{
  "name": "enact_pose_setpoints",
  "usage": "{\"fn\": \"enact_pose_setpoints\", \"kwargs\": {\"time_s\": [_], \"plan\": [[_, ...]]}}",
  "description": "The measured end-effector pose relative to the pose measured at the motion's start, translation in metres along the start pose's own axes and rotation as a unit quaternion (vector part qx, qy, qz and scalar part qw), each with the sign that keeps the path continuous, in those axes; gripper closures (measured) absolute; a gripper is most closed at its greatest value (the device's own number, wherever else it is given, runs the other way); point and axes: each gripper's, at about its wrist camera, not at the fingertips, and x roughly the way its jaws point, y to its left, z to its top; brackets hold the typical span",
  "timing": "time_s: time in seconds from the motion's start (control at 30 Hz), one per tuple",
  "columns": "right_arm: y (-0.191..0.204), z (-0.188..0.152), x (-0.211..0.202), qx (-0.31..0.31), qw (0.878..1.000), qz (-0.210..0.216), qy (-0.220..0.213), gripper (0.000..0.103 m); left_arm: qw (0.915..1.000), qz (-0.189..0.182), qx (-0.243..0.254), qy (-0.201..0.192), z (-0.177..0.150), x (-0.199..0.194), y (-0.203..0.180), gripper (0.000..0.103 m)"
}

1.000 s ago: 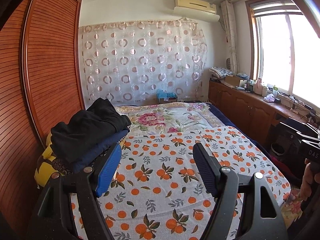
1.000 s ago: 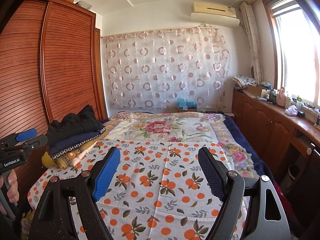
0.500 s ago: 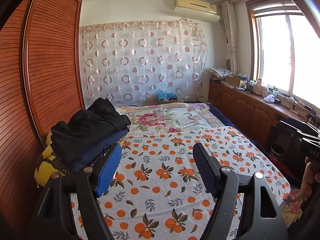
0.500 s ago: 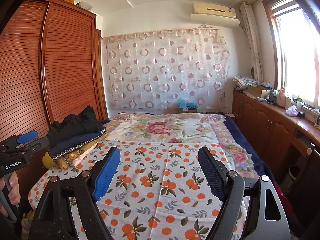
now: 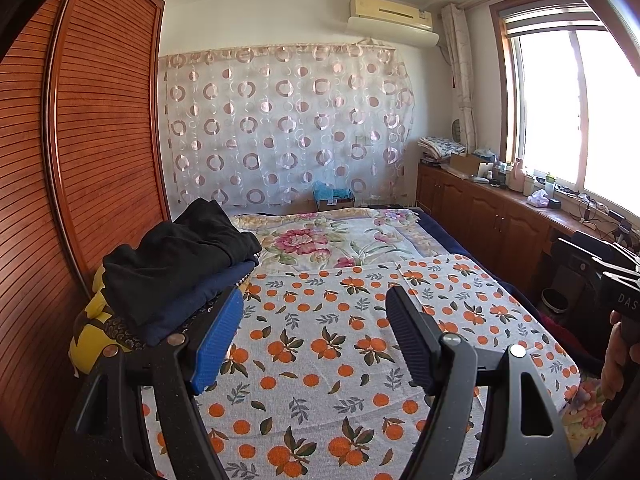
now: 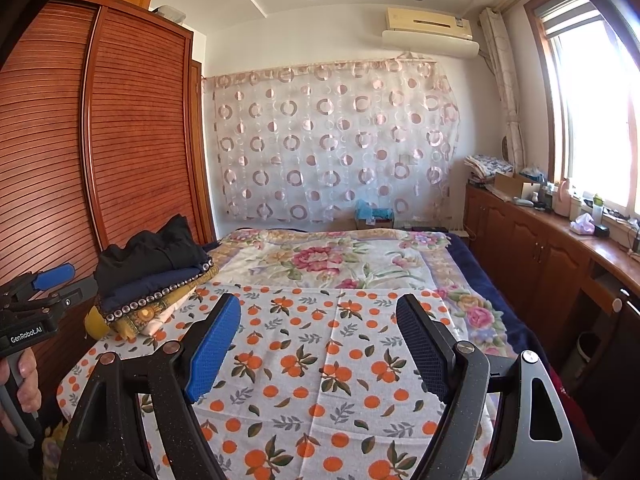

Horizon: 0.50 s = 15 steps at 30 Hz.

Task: Fold small clothes

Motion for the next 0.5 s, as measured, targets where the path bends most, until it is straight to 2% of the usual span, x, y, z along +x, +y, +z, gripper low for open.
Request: {"fn": "enact_pose_setpoints", "kwargs": {"time_s": [0.5], "plan": [[-0.0011, -0.0012, 0.0005, -0.002, 1.0, 0.002, -0.001, 0.021, 1.0, 0.001, 0.0, -0.001, -0.0008, -0.0001, -0.0006, 0.028]]}}
